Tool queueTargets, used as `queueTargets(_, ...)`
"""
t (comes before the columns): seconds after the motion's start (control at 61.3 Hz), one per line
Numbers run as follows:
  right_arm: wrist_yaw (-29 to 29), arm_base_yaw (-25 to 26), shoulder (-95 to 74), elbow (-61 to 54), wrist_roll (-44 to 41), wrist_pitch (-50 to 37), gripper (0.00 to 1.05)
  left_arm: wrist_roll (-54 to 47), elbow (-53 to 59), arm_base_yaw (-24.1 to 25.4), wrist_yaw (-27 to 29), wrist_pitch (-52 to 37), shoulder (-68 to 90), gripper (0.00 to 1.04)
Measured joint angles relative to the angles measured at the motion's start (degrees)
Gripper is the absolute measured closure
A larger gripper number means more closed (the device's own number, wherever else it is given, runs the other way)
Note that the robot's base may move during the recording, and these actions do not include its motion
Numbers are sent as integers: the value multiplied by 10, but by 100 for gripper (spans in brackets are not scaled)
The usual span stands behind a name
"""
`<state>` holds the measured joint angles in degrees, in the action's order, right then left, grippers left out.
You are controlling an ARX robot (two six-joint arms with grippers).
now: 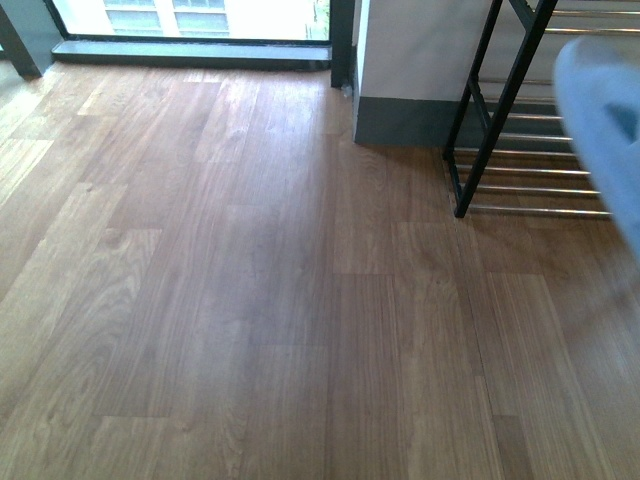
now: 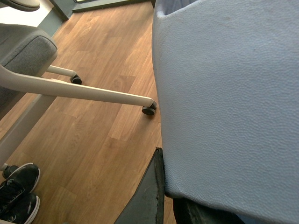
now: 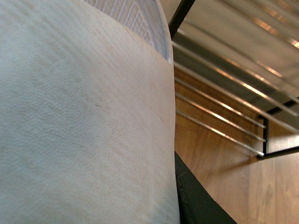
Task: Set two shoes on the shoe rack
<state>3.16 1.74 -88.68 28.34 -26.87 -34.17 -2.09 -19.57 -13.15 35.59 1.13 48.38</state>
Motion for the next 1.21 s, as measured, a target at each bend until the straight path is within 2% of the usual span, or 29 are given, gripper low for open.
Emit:
queueTargets(0.228,63,33,294,-75,1,137,103,0,0,0,0,0,0,103)
queueTargets(0.375,101,52,498,-118,19,277,103,0,0,0,0,0,0,103)
queueTargets(1.207,103,54,527,-119,29,282,103,0,0,1,0,0,0,103)
